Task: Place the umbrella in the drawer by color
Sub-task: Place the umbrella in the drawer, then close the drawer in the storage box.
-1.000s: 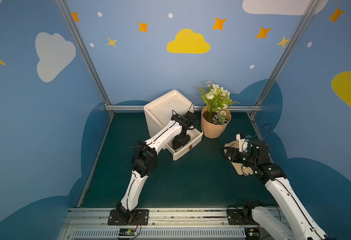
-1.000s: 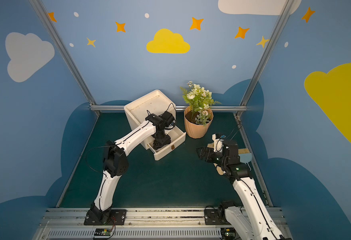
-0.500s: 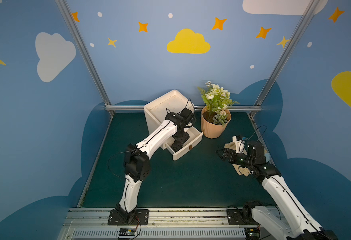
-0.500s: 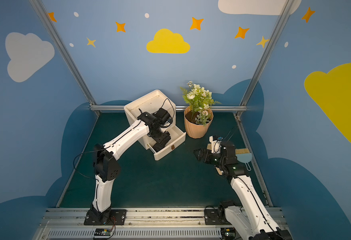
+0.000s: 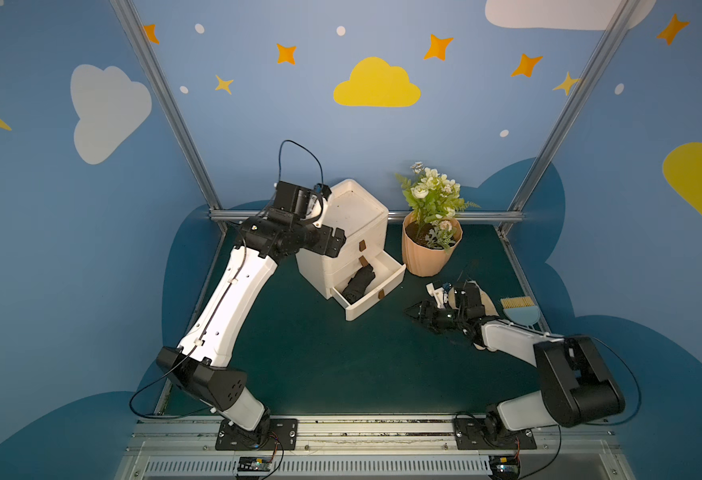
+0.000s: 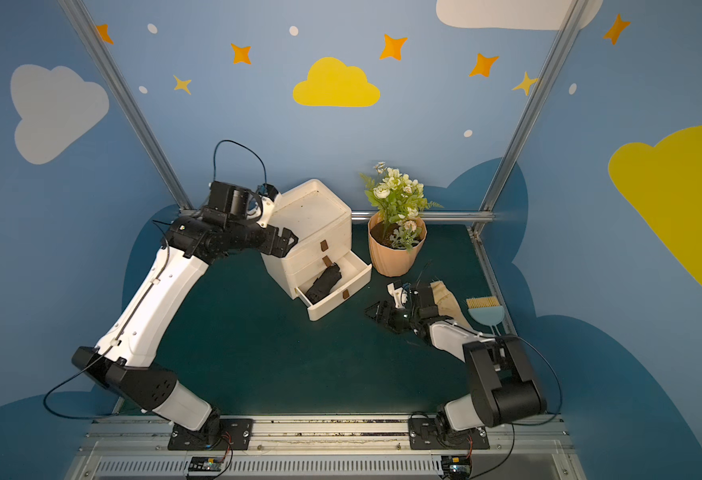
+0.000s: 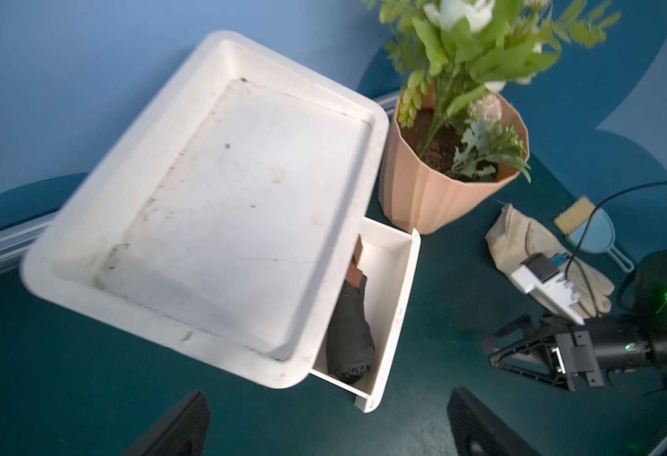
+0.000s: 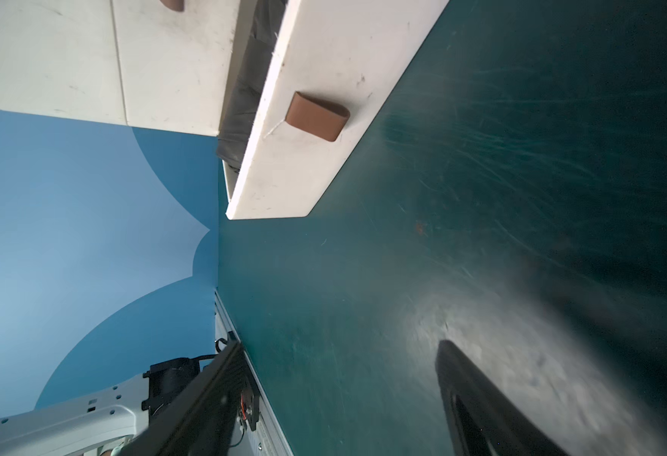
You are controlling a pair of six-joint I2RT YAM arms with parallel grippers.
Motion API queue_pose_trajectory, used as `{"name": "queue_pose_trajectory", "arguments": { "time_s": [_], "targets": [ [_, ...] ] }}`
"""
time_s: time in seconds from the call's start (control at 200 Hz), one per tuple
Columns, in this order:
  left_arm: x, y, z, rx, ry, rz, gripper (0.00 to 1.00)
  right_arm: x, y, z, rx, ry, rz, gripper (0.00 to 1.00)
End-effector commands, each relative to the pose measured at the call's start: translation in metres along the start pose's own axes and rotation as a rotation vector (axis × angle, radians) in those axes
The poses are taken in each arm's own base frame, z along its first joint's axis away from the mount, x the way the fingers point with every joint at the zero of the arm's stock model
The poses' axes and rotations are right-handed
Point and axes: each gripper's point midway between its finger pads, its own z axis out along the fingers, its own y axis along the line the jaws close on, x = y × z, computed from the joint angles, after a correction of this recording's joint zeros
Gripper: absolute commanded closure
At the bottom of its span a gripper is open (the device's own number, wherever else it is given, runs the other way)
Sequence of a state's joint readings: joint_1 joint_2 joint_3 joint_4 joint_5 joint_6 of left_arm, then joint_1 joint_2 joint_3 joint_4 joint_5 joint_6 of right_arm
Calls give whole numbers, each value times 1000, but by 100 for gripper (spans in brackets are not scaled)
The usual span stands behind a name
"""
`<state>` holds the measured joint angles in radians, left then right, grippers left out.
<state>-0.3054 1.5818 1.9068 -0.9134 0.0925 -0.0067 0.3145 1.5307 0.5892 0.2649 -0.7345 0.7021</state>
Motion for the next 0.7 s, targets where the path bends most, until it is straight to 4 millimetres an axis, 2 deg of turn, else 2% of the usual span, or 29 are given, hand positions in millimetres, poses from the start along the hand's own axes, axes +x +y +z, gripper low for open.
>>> {"name": "queue_pose_trajectory", "arguments": {
  "time_s": [0.0,0.18,0.275,0.385,0.556,0.696],
  "targets": [
    [-23,22,-5,71,-107,-73,0,-27,20,22,-108,-46,-39,26],
    [-40,74,9,98,-177,-121,0,-45,9,49,-153,-80,7,31],
    [-47,101,30,87,-170,-147,0,-52,7,61,-165,-56,21,37],
    [-58,123,56,119,-167,-154,0,-54,0,70,-156,-46,38,40],
    [-65,145,98,177,-142,-158,1,-54,-7,78,-152,-31,56,42],
    [-66,141,123,281,-127,-157,8,-54,-9,83,-150,-25,59,46]
  ]
}}
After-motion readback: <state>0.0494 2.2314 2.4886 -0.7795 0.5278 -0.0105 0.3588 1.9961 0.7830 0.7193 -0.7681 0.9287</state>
